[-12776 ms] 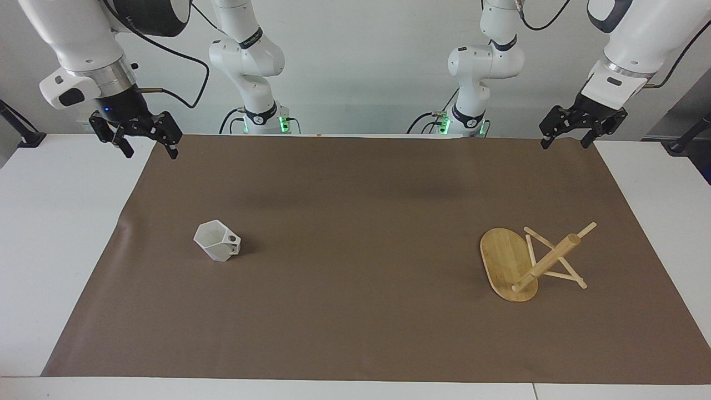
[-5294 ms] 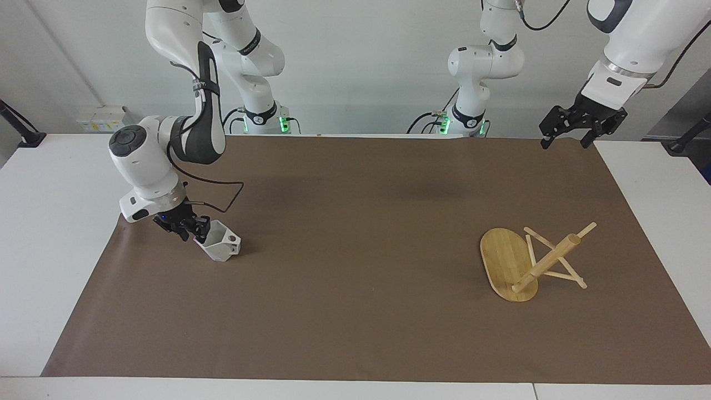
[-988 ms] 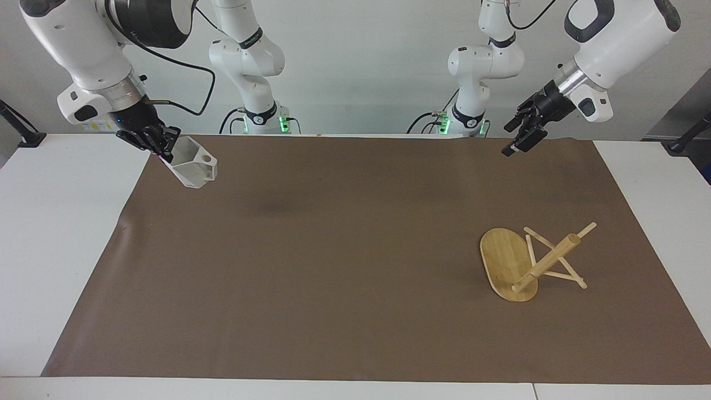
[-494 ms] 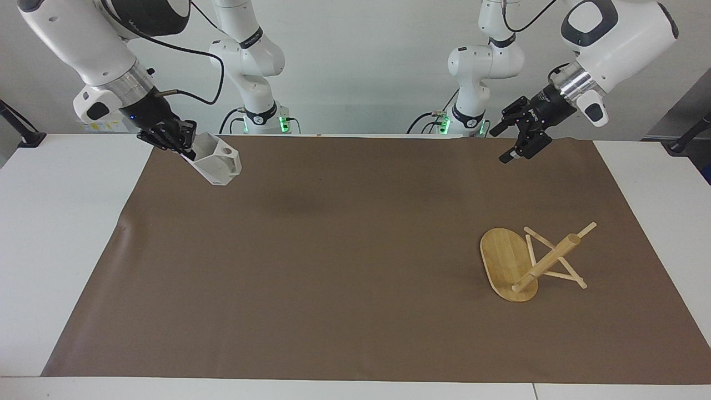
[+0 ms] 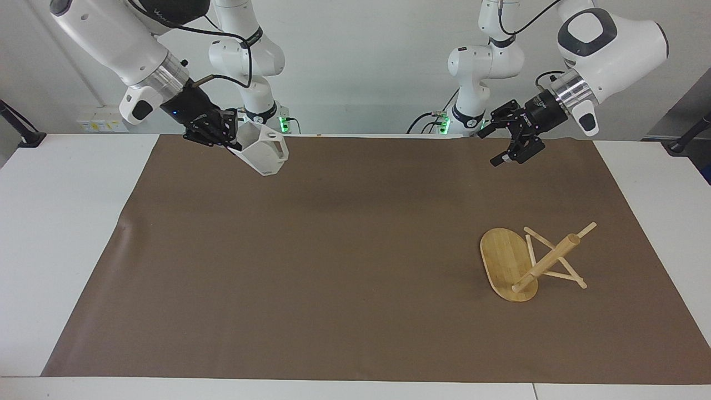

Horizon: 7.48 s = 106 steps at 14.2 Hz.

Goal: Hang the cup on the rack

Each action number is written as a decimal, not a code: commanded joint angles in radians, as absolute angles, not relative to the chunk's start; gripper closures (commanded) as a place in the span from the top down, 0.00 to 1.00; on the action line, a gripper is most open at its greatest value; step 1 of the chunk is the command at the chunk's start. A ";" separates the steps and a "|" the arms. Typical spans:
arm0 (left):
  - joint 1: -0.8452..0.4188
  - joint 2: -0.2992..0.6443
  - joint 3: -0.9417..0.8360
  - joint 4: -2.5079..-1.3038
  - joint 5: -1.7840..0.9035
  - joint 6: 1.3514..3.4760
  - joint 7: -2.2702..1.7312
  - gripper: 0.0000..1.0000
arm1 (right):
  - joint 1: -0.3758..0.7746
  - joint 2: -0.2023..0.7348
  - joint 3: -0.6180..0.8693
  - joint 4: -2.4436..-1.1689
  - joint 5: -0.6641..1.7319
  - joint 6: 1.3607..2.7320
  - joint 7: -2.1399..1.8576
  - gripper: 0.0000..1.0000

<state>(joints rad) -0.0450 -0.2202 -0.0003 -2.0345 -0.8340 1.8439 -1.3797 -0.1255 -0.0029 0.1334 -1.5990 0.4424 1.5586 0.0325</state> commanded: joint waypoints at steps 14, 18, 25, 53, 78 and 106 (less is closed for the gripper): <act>-0.216 -0.143 -0.011 -2.109 -1.155 2.112 -1.405 1.00 | -0.129 -0.098 0.422 -1.798 0.705 1.893 0.319 0.00; -0.261 -0.143 -0.012 -2.111 -1.204 2.125 -1.451 1.00 | -0.129 -0.091 0.488 -1.813 0.736 1.994 0.406 0.00; -0.293 -0.140 -0.011 -2.115 -1.272 2.100 -1.451 1.00 | -0.126 -0.066 0.586 -1.836 0.741 2.120 0.468 0.00; -0.282 -0.169 -0.006 -2.144 -1.154 1.963 -1.393 0.00 | -0.123 -0.049 0.615 -1.835 0.741 2.149 0.488 0.00; -0.127 -0.170 -0.003 -2.226 -0.770 2.123 -1.907 0.00 | -0.126 -0.044 0.603 -1.832 0.723 2.151 0.331 1.00; -0.192 -0.011 -0.008 -2.169 -0.773 2.701 -2.276 0.00 | -0.140 -0.031 0.362 -1.836 0.308 2.117 -0.094 1.00</act>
<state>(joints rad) -0.1893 -0.0315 -0.0086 -2.1865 -0.7893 2.6808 -2.2406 -0.1283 -0.0303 0.3981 -1.8361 0.3234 2.1268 -0.0600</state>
